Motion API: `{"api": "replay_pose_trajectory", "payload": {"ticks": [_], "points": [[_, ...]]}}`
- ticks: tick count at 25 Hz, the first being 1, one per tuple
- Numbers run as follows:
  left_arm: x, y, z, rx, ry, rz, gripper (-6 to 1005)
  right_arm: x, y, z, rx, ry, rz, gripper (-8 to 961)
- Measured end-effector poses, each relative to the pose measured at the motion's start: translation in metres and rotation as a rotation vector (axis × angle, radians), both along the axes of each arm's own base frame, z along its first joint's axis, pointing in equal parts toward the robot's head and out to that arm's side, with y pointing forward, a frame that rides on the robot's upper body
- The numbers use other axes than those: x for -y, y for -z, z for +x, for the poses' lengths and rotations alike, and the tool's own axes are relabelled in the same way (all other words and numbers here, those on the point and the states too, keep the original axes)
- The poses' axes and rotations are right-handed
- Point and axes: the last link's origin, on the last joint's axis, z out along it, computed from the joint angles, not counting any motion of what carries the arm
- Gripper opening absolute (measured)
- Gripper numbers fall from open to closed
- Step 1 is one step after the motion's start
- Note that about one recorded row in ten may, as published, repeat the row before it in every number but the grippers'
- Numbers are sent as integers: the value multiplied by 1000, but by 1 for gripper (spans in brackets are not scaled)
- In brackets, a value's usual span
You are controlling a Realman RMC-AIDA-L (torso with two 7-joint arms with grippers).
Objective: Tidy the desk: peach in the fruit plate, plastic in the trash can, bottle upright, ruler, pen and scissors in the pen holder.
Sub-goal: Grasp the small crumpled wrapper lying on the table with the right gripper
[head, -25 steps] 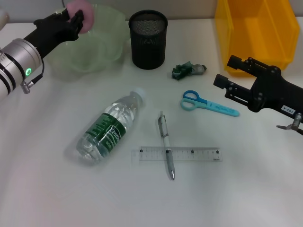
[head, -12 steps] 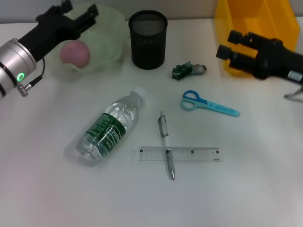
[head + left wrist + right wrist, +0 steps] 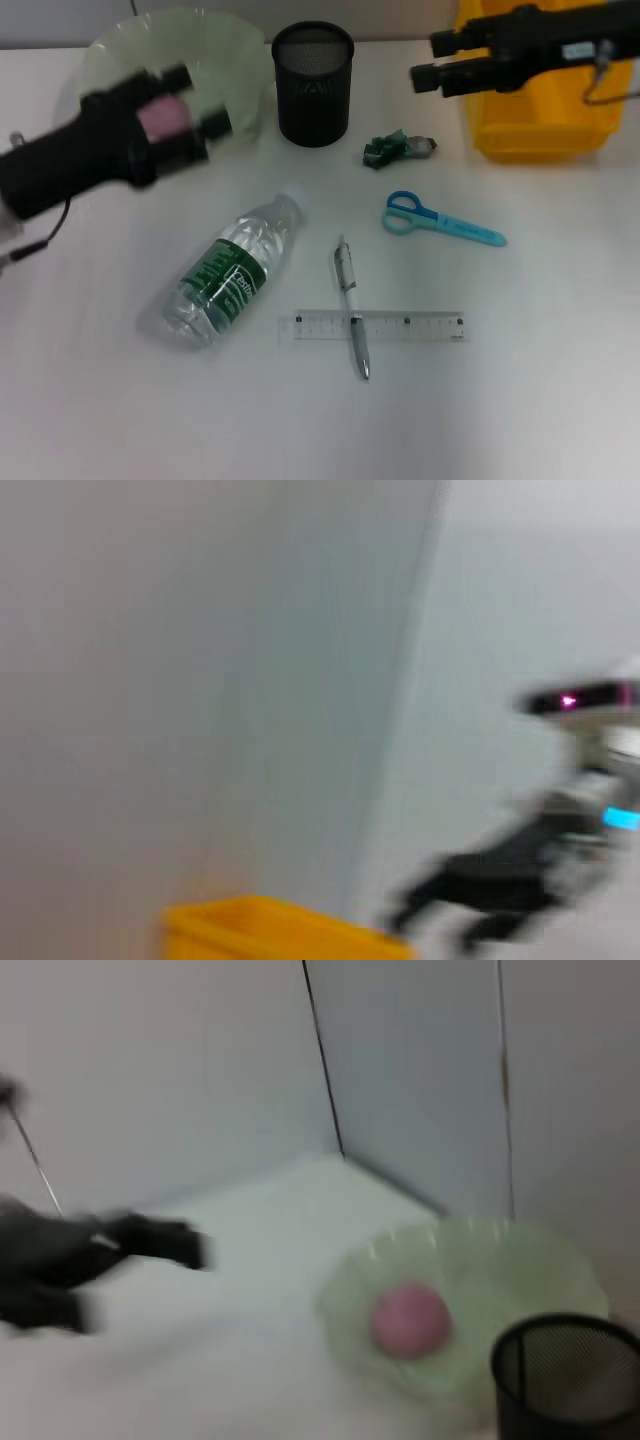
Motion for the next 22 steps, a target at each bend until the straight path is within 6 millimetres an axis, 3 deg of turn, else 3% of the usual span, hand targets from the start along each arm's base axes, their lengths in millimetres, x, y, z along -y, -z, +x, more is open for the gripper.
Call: {"api": "replay_pose_trajectory", "payload": {"ticks": [3, 5, 9, 10, 12, 14, 22], "points": [[11, 1, 1, 2, 47, -55, 819, -12, 8, -14, 111, -22, -2, 669], [20, 2, 0, 13, 61, -87, 819, -22, 26, -29, 277, -55, -5, 668], [24, 1, -4, 25, 44, -84, 819, -25, 44, -38, 403, -90, -8, 667], [26, 0, -6, 33, 37, -79, 819, -25, 58, -41, 470, -110, -7, 667], [27, 0, -6, 35, 36, -80, 819, -25, 63, -41, 490, -117, -7, 666], [28, 0, -6, 40, 33, -85, 819, -24, 84, -36, 580, -132, 12, 665], [31, 2, -6, 51, 28, -95, 818, -29, 99, -22, 619, -115, 67, 662]]}}
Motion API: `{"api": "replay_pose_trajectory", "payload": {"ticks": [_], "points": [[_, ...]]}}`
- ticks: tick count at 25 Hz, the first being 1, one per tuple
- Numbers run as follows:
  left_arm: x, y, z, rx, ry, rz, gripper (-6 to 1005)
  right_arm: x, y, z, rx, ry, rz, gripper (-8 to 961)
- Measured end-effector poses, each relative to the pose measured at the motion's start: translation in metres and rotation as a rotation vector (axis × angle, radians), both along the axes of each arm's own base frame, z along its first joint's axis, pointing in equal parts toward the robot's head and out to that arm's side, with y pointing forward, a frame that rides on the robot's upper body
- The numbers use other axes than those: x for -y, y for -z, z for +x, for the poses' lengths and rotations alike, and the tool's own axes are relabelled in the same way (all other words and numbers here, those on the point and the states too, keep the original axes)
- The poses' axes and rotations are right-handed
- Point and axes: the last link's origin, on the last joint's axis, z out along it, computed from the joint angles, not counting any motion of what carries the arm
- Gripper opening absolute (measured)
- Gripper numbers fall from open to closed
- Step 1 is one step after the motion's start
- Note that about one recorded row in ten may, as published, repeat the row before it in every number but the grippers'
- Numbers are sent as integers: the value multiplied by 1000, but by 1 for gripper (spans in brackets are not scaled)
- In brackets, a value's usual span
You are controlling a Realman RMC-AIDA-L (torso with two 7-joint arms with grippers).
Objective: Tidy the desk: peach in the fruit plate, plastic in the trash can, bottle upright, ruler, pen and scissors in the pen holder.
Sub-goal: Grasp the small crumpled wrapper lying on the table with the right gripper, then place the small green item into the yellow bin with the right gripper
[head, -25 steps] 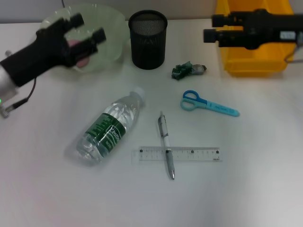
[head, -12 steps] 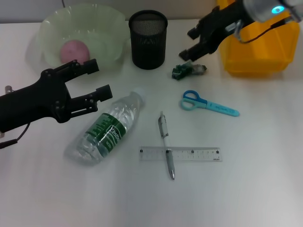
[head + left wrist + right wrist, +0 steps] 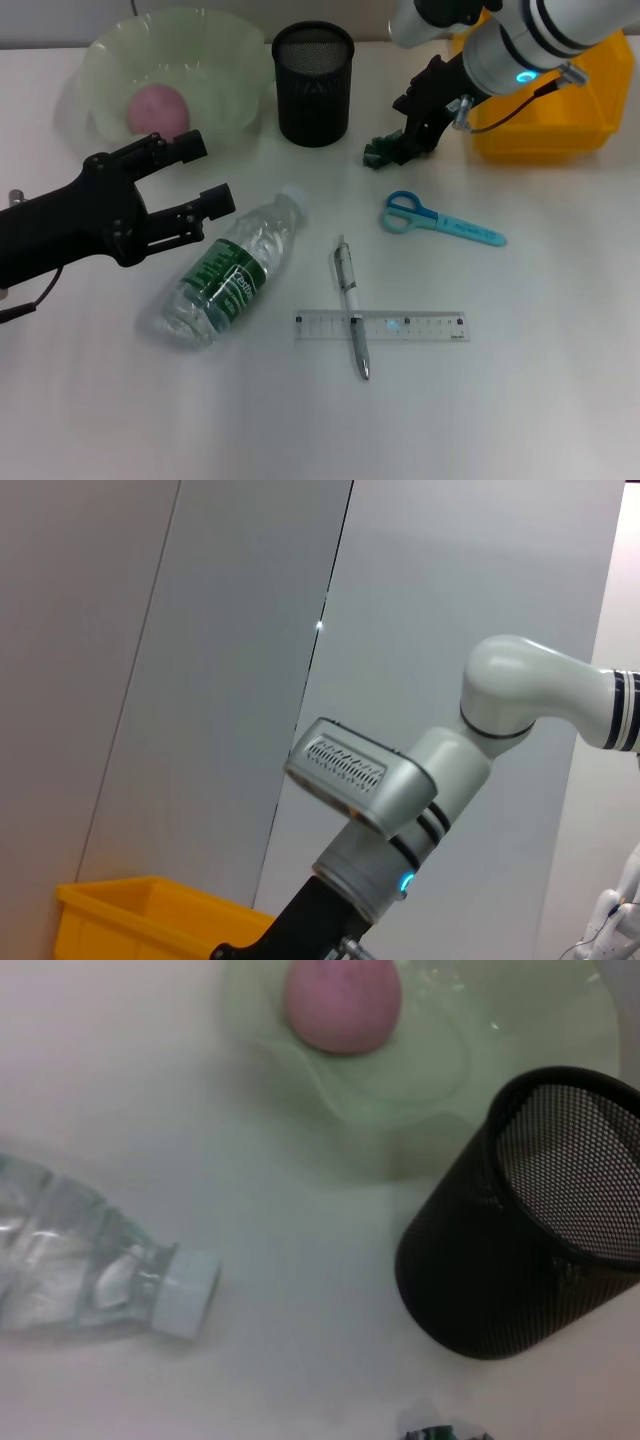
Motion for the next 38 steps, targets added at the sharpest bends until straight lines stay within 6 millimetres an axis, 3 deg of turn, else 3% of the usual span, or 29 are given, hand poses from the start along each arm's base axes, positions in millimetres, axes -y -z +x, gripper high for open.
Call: {"api": "replay_pose_trajectory", "payload": {"ticks": [19, 25, 28, 32, 38], "points": [[4, 7, 5, 40, -6, -2, 818, -1, 21, 28, -37, 58, 86, 656], [5, 7, 5, 47, -2, -2, 818, 1, 22, 32, -45, 70, 90, 527], [5, 8, 6, 51, 0, -4, 818, 0, 22, 35, -41, 71, 107, 295], [5, 8, 6, 56, -2, 0, 819, 0, 22, 36, -59, 80, 118, 75], [6, 5, 5, 65, -6, 12, 819, 2, 13, 33, -134, 69, 112, -2]]}}
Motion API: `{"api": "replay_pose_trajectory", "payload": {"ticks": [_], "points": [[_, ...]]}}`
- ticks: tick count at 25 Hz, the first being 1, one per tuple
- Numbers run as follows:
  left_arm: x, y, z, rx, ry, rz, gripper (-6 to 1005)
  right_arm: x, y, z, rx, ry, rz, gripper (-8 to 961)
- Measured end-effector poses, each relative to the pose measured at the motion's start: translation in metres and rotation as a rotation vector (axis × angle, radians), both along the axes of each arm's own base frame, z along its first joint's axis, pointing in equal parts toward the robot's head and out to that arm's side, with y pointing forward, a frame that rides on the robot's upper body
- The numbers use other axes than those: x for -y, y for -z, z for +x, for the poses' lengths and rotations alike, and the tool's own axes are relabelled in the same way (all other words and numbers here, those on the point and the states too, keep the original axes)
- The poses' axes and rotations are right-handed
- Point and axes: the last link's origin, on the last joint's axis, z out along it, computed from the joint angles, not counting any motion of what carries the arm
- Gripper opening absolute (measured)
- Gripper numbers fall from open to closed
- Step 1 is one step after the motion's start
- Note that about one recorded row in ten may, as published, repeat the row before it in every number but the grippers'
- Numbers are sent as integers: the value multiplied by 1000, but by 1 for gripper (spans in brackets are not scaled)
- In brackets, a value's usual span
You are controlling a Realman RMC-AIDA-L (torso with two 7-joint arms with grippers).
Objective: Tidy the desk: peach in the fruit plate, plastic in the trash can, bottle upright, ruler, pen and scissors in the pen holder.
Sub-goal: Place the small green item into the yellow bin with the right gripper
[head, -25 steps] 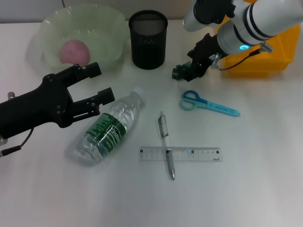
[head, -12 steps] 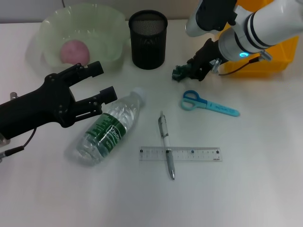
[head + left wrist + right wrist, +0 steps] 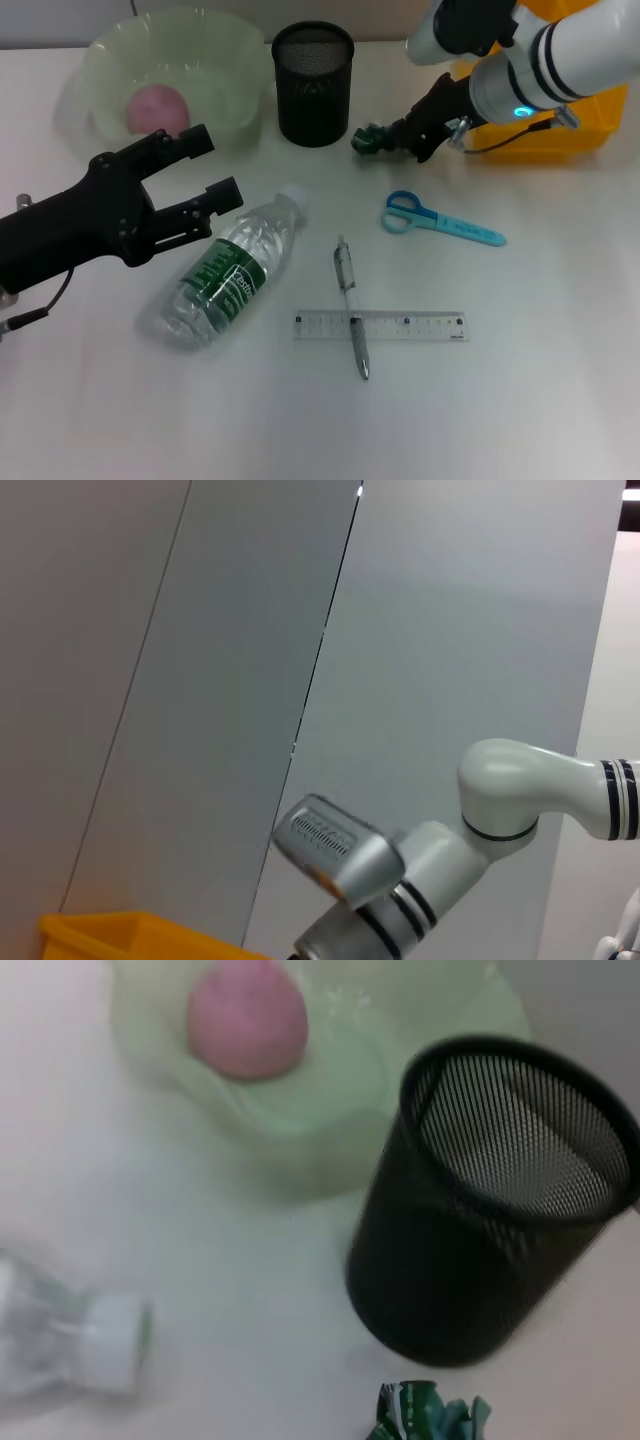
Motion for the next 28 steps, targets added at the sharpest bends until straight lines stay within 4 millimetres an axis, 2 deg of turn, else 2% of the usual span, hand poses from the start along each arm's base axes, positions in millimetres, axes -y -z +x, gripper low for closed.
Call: {"api": "replay_pose_trajectory", "payload": {"ticks": [4, 5, 10, 11, 13, 14, 15, 16, 18, 20, 23, 24, 25, 28], "points": [[0, -1, 0, 3, 5, 0, 818, 9, -12, -2, -105, -1, -19, -1], [1, -2, 0, 2, 6, 0, 818, 16, -21, -1, -181, -5, -25, -1], [1, -2, 0, 0, 7, -3, 818, 31, -37, 1, -321, -35, -23, -1], [1, -2, 0, -1, 8, -4, 818, 41, -44, 5, -413, -54, -13, -1], [1, -2, 0, -1, 8, -4, 819, 47, -50, 8, -469, -70, -2, -1], [1, -1, 0, -4, 10, -7, 819, 58, -59, 16, -576, -93, 32, -2], [1, -1, 0, -4, 10, -7, 819, 58, -59, 16, -576, -93, 32, -2], [1, -1, 0, -6, 11, -7, 819, 70, -72, 29, -686, -128, 92, -2], [1, -1, 0, -8, 13, -8, 819, 74, -79, 35, -738, -138, 129, -2], [2, 1, 0, -12, 19, -14, 819, 85, -110, 66, -933, -134, 333, -1], [3, 5, 0, -37, 30, -36, 819, 87, -128, 90, -1007, -80, 486, -1], [3, 5, 0, -37, 30, -36, 819, 87, -128, 90, -1007, -80, 486, -1], [4, 8, 0, -58, 36, -49, 819, 88, -134, 102, -1019, -56, 555, -1], [4, 10, -1, -84, 43, -61, 819, 88, -138, 109, -1019, -40, 611, -1]]}}
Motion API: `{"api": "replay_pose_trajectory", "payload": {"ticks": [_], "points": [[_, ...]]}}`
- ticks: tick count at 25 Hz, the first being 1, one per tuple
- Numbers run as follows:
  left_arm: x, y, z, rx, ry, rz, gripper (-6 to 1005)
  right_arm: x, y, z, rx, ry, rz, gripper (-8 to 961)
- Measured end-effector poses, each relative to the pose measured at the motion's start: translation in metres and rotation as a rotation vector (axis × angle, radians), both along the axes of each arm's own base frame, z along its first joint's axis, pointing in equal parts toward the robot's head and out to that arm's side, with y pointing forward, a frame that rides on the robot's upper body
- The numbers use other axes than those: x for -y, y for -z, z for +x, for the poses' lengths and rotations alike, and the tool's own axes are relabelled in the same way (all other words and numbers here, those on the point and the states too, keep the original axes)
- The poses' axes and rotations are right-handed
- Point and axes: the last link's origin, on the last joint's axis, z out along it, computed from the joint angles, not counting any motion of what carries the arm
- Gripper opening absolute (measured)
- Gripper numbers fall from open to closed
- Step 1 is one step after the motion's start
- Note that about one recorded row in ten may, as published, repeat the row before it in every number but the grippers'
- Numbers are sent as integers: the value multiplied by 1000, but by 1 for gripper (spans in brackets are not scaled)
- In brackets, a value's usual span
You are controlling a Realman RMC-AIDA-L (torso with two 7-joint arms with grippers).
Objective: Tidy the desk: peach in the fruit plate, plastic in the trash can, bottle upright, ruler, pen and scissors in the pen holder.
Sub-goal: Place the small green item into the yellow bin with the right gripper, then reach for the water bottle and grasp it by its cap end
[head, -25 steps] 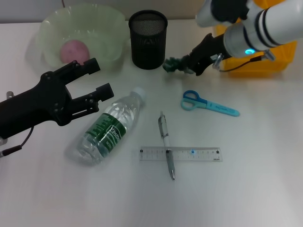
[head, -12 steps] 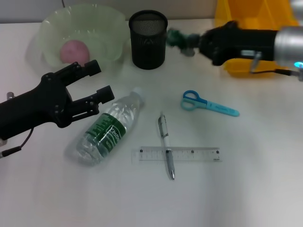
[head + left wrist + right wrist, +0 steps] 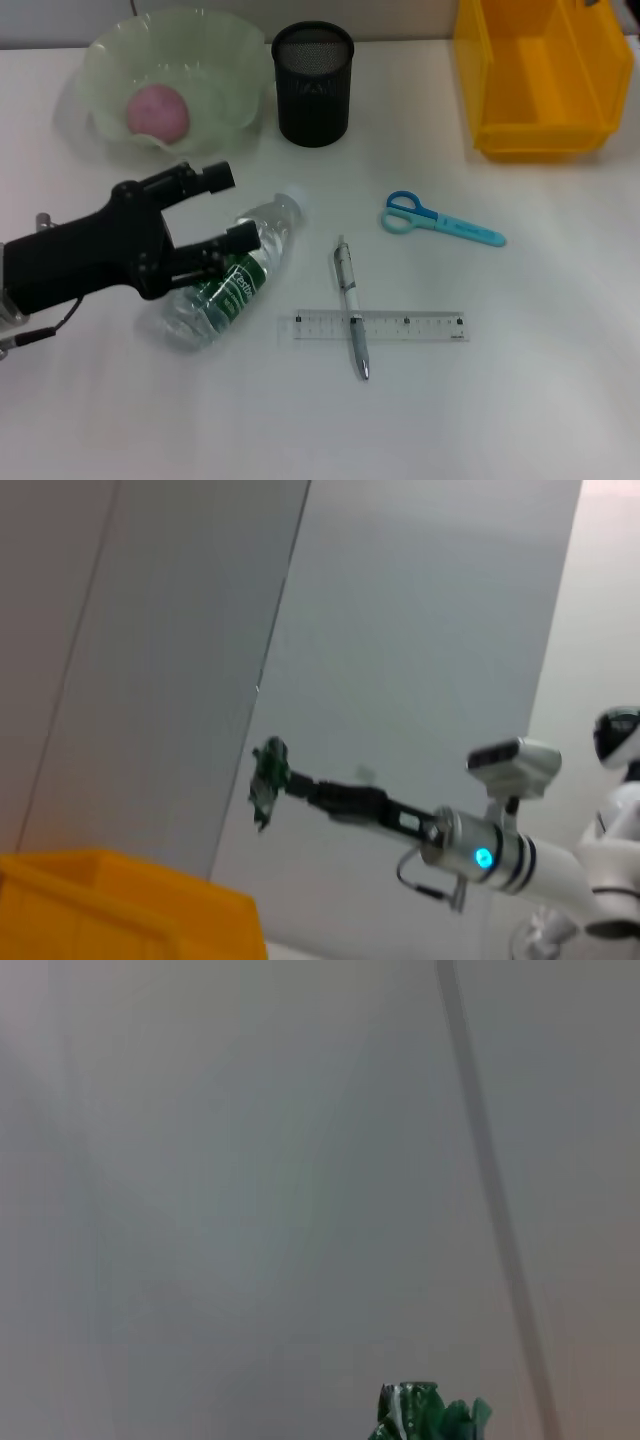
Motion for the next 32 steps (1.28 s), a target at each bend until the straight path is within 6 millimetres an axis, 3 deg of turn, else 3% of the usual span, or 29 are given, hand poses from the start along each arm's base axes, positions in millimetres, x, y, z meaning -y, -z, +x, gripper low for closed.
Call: {"api": "replay_pose_trajectory", "payload": {"ticks": [7, 20, 27, 29, 32], "points": [[1, 2, -7, -61, -5, 4, 818, -13, -4, 11, 18, 111, 44, -2], [3, -3, -13, -81, -6, 3, 819, -52, 14, 1, 87, 219, 3, 40], [0, -8, -14, -94, 2, 7, 818, -48, 12, -3, 39, 197, -6, 357], [0, -9, -14, -95, 4, 7, 818, -42, 9, -7, -1, 155, -21, 451], [-1, -11, -13, -97, 7, 6, 819, -24, 3, -19, -94, 36, -86, 511]]}}
